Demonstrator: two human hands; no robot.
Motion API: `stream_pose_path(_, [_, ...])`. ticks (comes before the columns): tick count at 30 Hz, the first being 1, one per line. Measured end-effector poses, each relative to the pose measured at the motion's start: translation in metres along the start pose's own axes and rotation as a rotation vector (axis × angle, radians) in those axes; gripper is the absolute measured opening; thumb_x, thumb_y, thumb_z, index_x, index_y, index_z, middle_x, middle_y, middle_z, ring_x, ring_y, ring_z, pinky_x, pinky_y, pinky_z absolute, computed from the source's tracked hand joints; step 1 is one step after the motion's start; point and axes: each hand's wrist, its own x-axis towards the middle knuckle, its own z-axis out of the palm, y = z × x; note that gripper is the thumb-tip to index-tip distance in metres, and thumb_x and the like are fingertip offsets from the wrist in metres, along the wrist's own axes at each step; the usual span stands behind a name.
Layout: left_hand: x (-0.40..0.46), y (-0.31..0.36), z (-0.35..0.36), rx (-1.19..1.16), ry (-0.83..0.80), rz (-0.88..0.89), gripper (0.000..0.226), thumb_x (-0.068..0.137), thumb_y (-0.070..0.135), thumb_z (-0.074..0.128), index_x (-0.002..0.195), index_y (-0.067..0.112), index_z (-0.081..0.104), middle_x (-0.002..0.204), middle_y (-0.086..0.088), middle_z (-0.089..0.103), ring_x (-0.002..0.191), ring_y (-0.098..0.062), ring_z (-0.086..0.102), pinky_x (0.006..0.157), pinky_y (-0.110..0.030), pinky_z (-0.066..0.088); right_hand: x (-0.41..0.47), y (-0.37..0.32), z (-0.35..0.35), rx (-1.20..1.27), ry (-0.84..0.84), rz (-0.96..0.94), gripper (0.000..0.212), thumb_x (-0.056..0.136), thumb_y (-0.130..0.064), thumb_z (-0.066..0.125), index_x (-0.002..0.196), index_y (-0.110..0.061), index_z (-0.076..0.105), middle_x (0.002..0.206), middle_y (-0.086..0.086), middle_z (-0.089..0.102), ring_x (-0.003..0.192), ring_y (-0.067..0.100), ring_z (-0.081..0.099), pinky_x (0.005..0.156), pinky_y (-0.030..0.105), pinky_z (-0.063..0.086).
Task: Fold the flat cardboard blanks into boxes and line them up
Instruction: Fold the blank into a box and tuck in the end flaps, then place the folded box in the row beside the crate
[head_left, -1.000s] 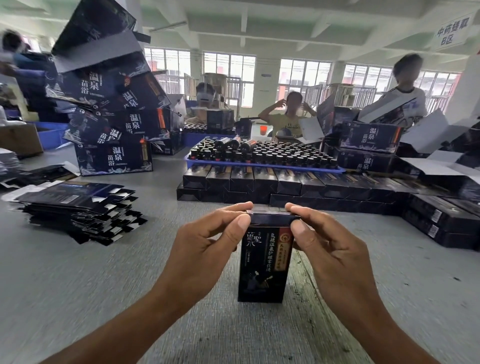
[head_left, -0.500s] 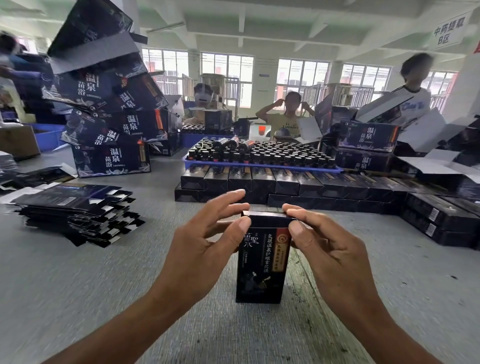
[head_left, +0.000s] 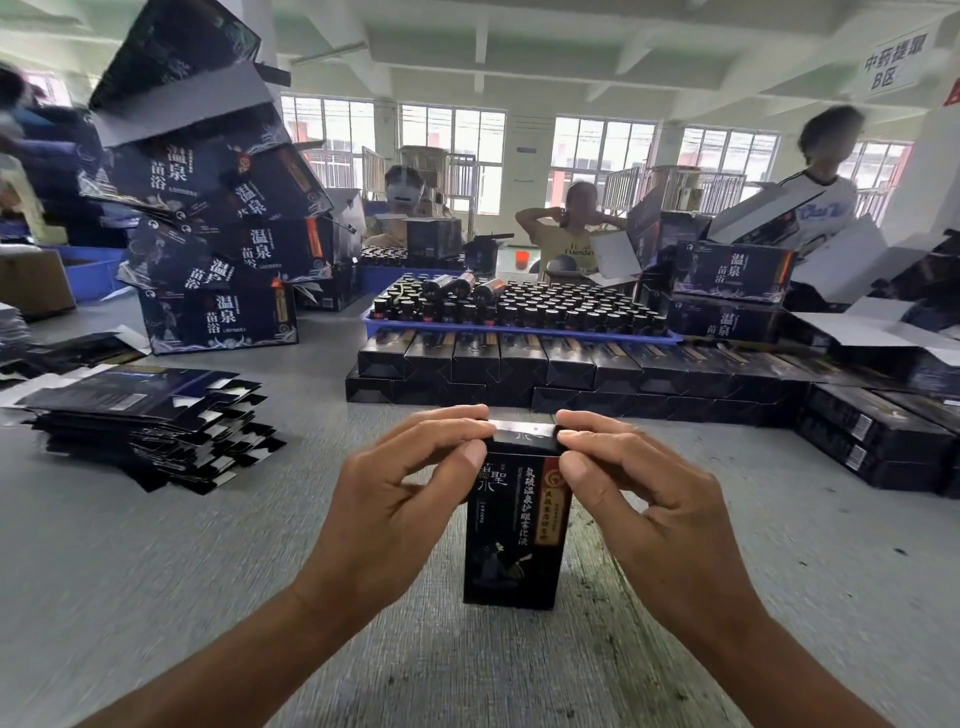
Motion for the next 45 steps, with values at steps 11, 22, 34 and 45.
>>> stream_pose_path(11, [0.006,-0.005,-0.002,0.243,-0.023,0.234,0.019,0.094,0.021,0.065,0.107,0.010,0.074,0.126,0.002,0.067,0.115,-0.009,0.065,0.074,-0.016,0.057,0.000,0.011,0.001,-0.045,-0.016,-0.003,0.022,0.091,-0.034,0.061,0.109,-0.028,0.073,0.117,-0.021,0.069,0.110,0.000,0.065,0.083,0.012,0.053])
stream_pose_path(22, [0.003,-0.022,-0.007,0.191,0.046,-0.078,0.035,0.079,0.047,0.069,0.109,0.056,0.054,0.106,0.024,0.069,0.098,-0.003,0.070,0.068,-0.022,0.060,-0.008,0.027,0.016,-0.222,-0.353,0.343,0.072,0.088,-0.052,0.069,0.138,-0.066,0.019,0.127,-0.032,0.048,0.098,-0.015,0.058,0.086,0.014,0.052])
stream_pose_path(34, [0.008,-0.055,-0.012,-0.141,0.145,-0.414,0.051,0.057,0.065,0.079,0.104,0.056,0.060,0.104,-0.001,0.073,0.078,-0.025,0.077,0.059,-0.042,0.061,-0.010,0.029,0.014,-0.566,-0.386,0.183,0.054,0.084,-0.050,0.063,0.132,-0.036,0.045,0.141,-0.008,0.047,0.119,0.012,0.050,0.102,0.033,0.049])
stream_pose_path(45, [-0.011,-0.126,-0.009,0.324,-0.190,-0.404,0.078,0.051,0.095,0.059,0.121,0.060,0.057,0.103,0.032,0.062,0.081,0.000,0.070,0.060,-0.025,0.058,0.029,0.125,-0.129,-1.064,0.103,0.869,0.041,0.090,-0.045,0.055,0.127,-0.026,0.057,0.122,0.005,0.058,0.113,0.031,0.053,0.093,0.042,0.048])
